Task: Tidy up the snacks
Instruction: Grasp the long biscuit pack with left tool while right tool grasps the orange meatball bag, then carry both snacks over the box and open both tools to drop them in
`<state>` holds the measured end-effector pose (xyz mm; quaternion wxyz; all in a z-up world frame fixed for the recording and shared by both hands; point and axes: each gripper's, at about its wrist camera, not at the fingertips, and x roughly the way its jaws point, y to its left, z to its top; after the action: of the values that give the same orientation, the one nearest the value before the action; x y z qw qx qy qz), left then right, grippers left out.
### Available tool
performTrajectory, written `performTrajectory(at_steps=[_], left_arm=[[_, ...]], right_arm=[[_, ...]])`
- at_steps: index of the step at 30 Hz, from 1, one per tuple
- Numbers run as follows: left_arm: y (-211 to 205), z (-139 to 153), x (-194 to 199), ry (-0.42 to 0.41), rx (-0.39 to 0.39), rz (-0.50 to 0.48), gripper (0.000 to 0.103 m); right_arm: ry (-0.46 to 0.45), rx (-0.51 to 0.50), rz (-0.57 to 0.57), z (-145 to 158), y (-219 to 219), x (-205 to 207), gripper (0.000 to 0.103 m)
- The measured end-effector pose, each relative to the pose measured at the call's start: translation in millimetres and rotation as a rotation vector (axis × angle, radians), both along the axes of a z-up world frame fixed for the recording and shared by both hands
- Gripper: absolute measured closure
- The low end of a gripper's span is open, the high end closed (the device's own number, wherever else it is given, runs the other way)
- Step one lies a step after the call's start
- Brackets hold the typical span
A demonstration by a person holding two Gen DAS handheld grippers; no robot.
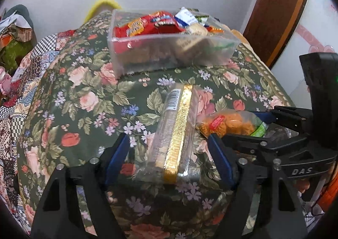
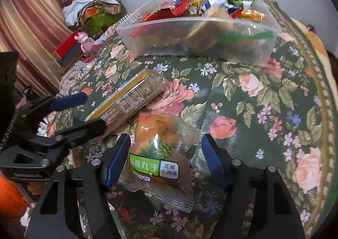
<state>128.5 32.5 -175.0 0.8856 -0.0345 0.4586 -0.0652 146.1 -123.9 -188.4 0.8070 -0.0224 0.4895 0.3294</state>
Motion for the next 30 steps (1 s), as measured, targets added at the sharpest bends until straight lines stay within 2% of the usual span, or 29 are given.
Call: performTrajectory(at_steps=[1, 4, 7, 10, 15, 20, 30], left_arm=[[-1, -3, 3, 0.005, 0.002, -0.003, 0.03], [-5, -12, 12, 0.013, 0.015, -0.016, 0.037], [-10, -23, 21, 0.033, 0.023, -0.027, 0.045], [-14, -25, 24, -0.001, 0.047, -0.028, 0.049], [-16, -25, 28, -0.026, 0.036, -0.036, 0.063], [-14, -16, 25, -0.038, 0.03, -0.027, 0.067], [-9, 24, 22, -0.131, 0.018, 0.003, 0.068]], right_arm=[[0.004, 0.006, 0.003, 0, -1, 0, 0.04], [0.0, 0.018, 0.006, 1, -7, 1, 0.056], [-0.013, 0.02, -0.015, 4, -17, 3, 0.056], [-0.058, -0.009, -0.04, 7, -27, 3, 0.057], [-0.082, -0.02, -0.072, 10, -41, 6, 0.057], [-0.091, -0.003, -0.086, 17, -47, 12, 0.057], [-0.158, 0.038, -0.1, 40, -42, 21, 0.057]])
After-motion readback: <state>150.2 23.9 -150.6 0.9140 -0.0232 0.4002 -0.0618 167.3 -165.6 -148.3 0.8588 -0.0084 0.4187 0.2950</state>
